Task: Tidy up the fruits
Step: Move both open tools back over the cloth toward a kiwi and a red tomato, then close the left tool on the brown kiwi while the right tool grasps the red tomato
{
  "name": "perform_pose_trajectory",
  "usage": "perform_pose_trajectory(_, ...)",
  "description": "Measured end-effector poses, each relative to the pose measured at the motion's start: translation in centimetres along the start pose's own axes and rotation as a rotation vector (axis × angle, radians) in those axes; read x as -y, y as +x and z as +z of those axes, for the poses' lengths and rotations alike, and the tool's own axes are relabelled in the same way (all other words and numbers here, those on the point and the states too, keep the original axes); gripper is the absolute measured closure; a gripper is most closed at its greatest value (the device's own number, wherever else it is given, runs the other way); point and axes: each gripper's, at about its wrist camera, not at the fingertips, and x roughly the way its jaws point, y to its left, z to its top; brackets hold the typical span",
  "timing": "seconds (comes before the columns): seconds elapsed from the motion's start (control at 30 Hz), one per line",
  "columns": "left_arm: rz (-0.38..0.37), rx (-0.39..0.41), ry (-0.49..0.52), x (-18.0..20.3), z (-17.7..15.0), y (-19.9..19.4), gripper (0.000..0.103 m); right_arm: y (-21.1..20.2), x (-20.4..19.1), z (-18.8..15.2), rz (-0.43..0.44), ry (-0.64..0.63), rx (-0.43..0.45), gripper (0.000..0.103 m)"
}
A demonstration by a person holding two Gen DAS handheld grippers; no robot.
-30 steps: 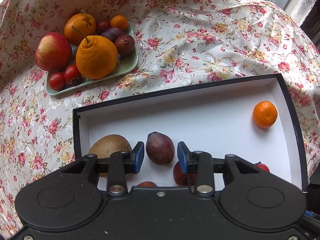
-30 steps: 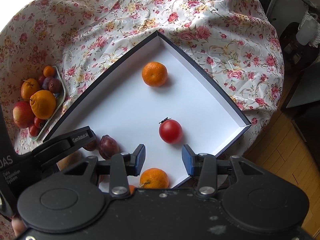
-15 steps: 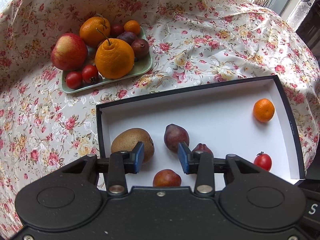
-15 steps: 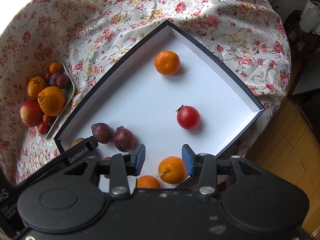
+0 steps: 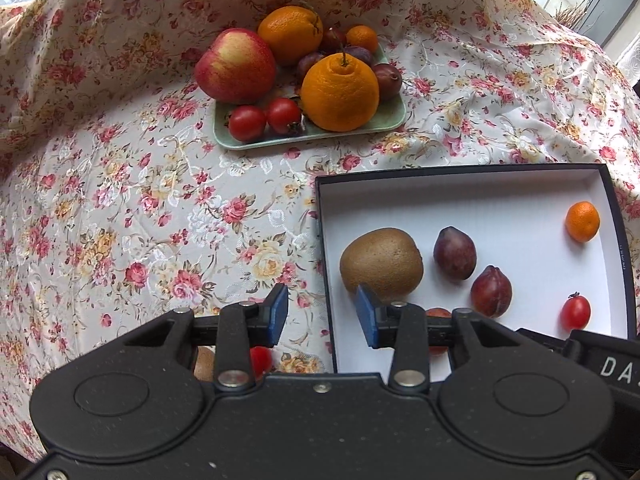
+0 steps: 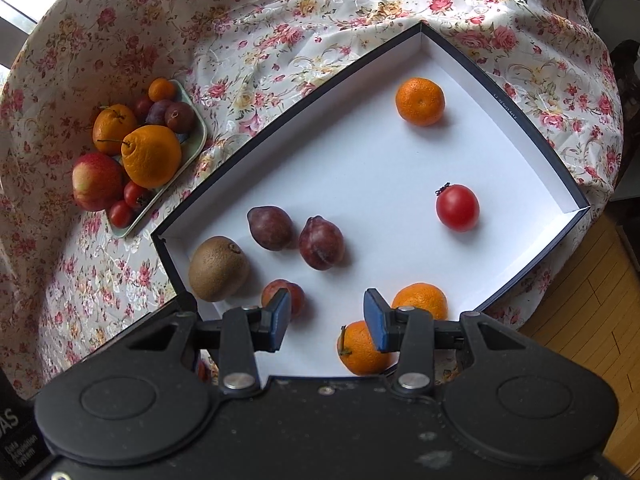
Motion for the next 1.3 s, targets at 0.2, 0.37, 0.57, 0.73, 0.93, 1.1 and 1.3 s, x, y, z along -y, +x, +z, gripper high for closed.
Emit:
perform_pose_trajectory(0.2, 0.015, -0.014, -0.05, -3.9, -0.6, -0.4, 0.055, 0.5, -3.3, -1.0, 0.026, -0.056, -0.028, 0.059)
perform_pose_trajectory(0.37, 0.028, -0.027, -0.076, -6.6, -1.3, -0.3, 0.055, 0.9, -5.8, -1.8, 0.042, -0.096, -0.042, 0.059)
perform_pose_trajectory(0.57, 0.007, -0.076, -0.103, -9.3, -1.9, 0.2, 0.055, 1.6, -8.6, -3.0, 0.055, -0.145, -0.071, 0.059)
perform_pose_trajectory(0.73, -0.027, -0.109, -0.122, -10.8, -2.4, 0.5, 0.055, 2.2, -10.4, -3.9, 0.06, -0.17, -0.082, 0.059)
perform_pose_trajectory(0.93, -0.081, -0.162, -0.121, -11.5, -3.1, 1.3, 0.055, 2.6, -12.3, -4.6, 0.064, -0.194, -0.092, 0.059)
perform_pose_trajectory(1.1, -0.082, -0.169, -0.106, -11.4, -3.4, 1.7, 0.048, 2.7, -13.2, -4.8, 0.073, -0.199, -0.095, 0.059)
perform_pose_trajectory(1.3, -0.07, -0.162, -0.096, -10.8, -3.5, 2.4, 0.044, 2.9, -13.5, -4.9, 0.071, -0.202, -0.098, 0.059)
